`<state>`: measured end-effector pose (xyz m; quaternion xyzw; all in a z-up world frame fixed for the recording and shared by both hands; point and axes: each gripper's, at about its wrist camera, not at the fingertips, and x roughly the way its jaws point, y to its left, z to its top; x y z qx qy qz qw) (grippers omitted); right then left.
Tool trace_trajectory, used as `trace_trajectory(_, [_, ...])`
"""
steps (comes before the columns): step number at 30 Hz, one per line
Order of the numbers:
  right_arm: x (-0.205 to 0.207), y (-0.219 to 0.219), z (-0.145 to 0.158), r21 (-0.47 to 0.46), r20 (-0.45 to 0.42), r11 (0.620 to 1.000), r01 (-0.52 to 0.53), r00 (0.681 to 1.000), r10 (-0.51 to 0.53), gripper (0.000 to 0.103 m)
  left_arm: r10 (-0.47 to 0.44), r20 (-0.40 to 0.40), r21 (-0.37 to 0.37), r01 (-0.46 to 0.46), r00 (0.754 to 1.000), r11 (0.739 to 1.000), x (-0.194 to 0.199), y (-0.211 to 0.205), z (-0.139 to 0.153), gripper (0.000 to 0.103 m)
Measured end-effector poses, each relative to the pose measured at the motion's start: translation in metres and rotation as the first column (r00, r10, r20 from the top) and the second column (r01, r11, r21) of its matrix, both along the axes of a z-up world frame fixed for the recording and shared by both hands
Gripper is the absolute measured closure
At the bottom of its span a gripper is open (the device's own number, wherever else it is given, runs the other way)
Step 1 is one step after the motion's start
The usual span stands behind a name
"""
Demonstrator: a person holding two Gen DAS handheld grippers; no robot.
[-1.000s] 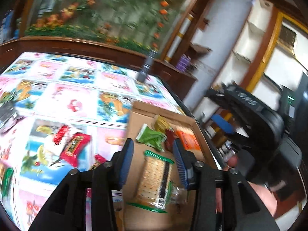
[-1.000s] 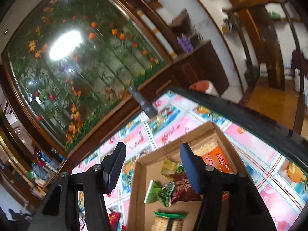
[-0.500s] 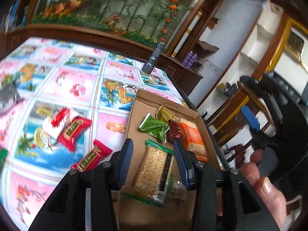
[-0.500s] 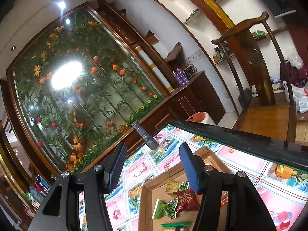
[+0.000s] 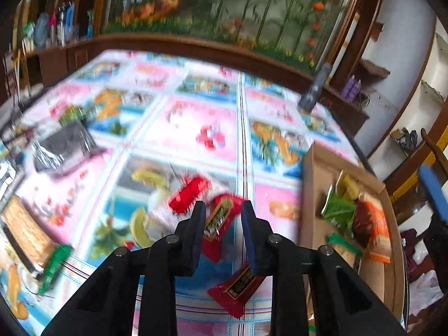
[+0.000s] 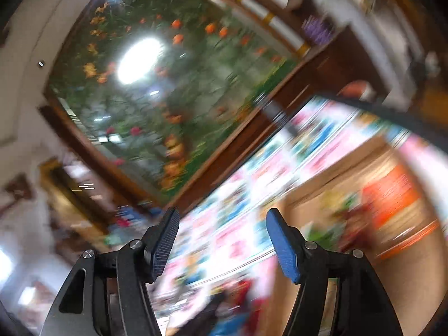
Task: Organize snacks
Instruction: 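Move both open tools back toward the snacks on the table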
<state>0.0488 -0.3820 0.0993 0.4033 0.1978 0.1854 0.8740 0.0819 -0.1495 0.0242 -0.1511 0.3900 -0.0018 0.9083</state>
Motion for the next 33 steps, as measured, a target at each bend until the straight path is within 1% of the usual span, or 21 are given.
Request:
trace_trajectory(1, [0.000, 0.004, -0.001, 0.017, 0.018, 0.999, -0.032, 0.999, 0.031, 0.033, -0.007, -0.008, 0.004, 0.007, 1.000, 1.000, 0.001, -0.003, -0.002, 0.078])
trace_trajectory(3, [-0.004, 0.011, 0.002, 0.041, 0.072, 0.995, -0.086, 0.994, 0.083, 0.031, -0.033, 0.012, 0.030, 0.033, 0.999, 0.999, -0.003, -0.010, 0.000, 0.078])
trace_trajectory(5, [-0.014, 0.020, 0.009, 0.054, 0.162, 0.991, -0.126, 0.980, 0.116, 0.023, -0.061, 0.033, 0.059, 0.059, 0.998, 0.997, -0.010, -0.020, 0.002, 0.078])
trace_trajectory(6, [-0.016, 0.022, 0.011, 0.053, 0.182, 0.989, -0.137, 0.975, 0.125, 0.021, -0.077, 0.035, 0.063, 0.074, 0.996, 0.995, -0.009, -0.024, 0.003, 0.078])
trace_trajectory(8, [-0.020, 0.027, 0.016, 0.034, 0.217, 0.986, -0.166, 0.964, 0.155, 0.021, -0.104, 0.038, 0.045, 0.102, 0.994, 0.994, -0.009, -0.026, 0.003, 0.078])
trace_trajectory(10, [-0.025, 0.028, 0.022, -0.011, 0.238, 0.991, -0.135, 0.962, 0.134, 0.021, -0.108, 0.048, 0.050, 0.106, 0.993, 0.993, -0.008, -0.026, 0.006, 0.078])
trace_trajectory(11, [-0.027, 0.027, 0.023, -0.024, 0.245, 0.992, -0.122, 0.961, 0.124, 0.021, -0.111, 0.058, 0.057, 0.108, 0.992, 0.993, -0.010, -0.027, 0.009, 0.073])
trace_trajectory(12, [-0.027, 0.025, 0.025, -0.038, 0.244, 0.994, -0.099, 0.964, 0.106, 0.021, -0.112, 0.070, 0.066, 0.107, 0.991, 0.992, -0.012, -0.026, 0.012, 0.068])
trace_trajectory(13, [-0.028, 0.024, 0.026, -0.061, 0.244, 0.996, -0.069, 0.966, 0.082, 0.021, -0.112, 0.089, 0.071, 0.106, 0.990, 0.992, -0.014, -0.026, 0.016, 0.054])
trace_trajectory(14, [-0.029, 0.021, 0.026, -0.078, 0.239, 0.996, -0.044, 0.969, 0.062, 0.021, -0.112, 0.117, 0.072, 0.104, 0.987, 0.992, -0.017, -0.024, 0.021, 0.042])
trace_trajectory(15, [-0.029, 0.017, 0.026, -0.084, 0.235, 0.996, -0.020, 0.971, 0.039, 0.020, -0.106, 0.140, 0.077, 0.096, 0.984, 0.992, -0.020, -0.021, 0.026, 0.039])
trace_trajectory(17, [-0.025, 0.007, 0.026, -0.071, 0.214, 0.997, 0.004, 0.977, 0.012, 0.018, -0.072, 0.198, 0.105, 0.052, 0.977, 0.993, -0.029, -0.012, 0.037, 0.037])
trace_trajectory(18, [-0.023, 0.005, 0.024, -0.069, 0.200, 0.998, 0.011, 0.980, 0.003, 0.018, -0.064, 0.205, 0.129, 0.038, 0.977, 0.991, -0.031, -0.007, 0.041, 0.037])
trace_trajectory(19, [-0.021, 0.003, 0.025, -0.077, 0.184, 0.997, 0.027, 0.983, -0.012, 0.017, -0.069, 0.199, 0.156, 0.038, 0.978, 0.987, -0.032, -0.001, 0.045, 0.037])
trace_trajectory(20, [-0.018, 0.004, 0.024, -0.092, 0.171, 0.995, 0.031, 0.985, -0.015, 0.017, -0.075, 0.189, 0.167, 0.043, 0.979, 0.985, -0.032, 0.004, 0.047, 0.037])
trace_trajectory(23, [-0.013, 0.023, 0.023, -0.175, 0.132, 0.984, 0.011, 0.991, 0.013, 0.017, -0.065, 0.149, 0.164, 0.041, 0.987, 0.986, -0.037, 0.029, 0.047, 0.037])
trace_trajectory(25, [-0.010, 0.048, 0.021, -0.279, 0.107, 0.959, -0.040, 0.992, 0.072, 0.017, -0.062, 0.113, 0.168, 0.043, 0.992, 0.985, -0.041, 0.046, 0.045, 0.036])
trace_trajectory(27, [-0.011, 0.075, 0.017, -0.396, 0.086, 0.914, -0.086, 0.988, 0.131, 0.017, -0.043, 0.088, 0.183, 0.026, 0.995, 0.983, -0.052, 0.071, 0.045, 0.036])
trace_trajectory(29, [-0.015, 0.093, 0.014, -0.462, 0.086, 0.880, -0.112, 0.982, 0.170, 0.017, -0.018, 0.071, 0.185, 0.005, 0.997, 0.983, -0.064, 0.096, 0.047, 0.036])
trace_trajectory(30, [-0.017, 0.106, 0.012, -0.504, 0.073, 0.851, -0.146, 0.975, 0.210, 0.017, -0.002, 0.065, 0.180, -0.010, 0.998, 0.984, -0.069, 0.110, 0.047, 0.036])
trace_trajectory(33, [-0.023, 0.128, 0.006, -0.582, 0.061, 0.793, -0.180, 0.963, 0.263, 0.017, 0.078, 0.051, 0.169, -0.085, 0.996, 0.982, -0.087, 0.155, 0.047, 0.036])
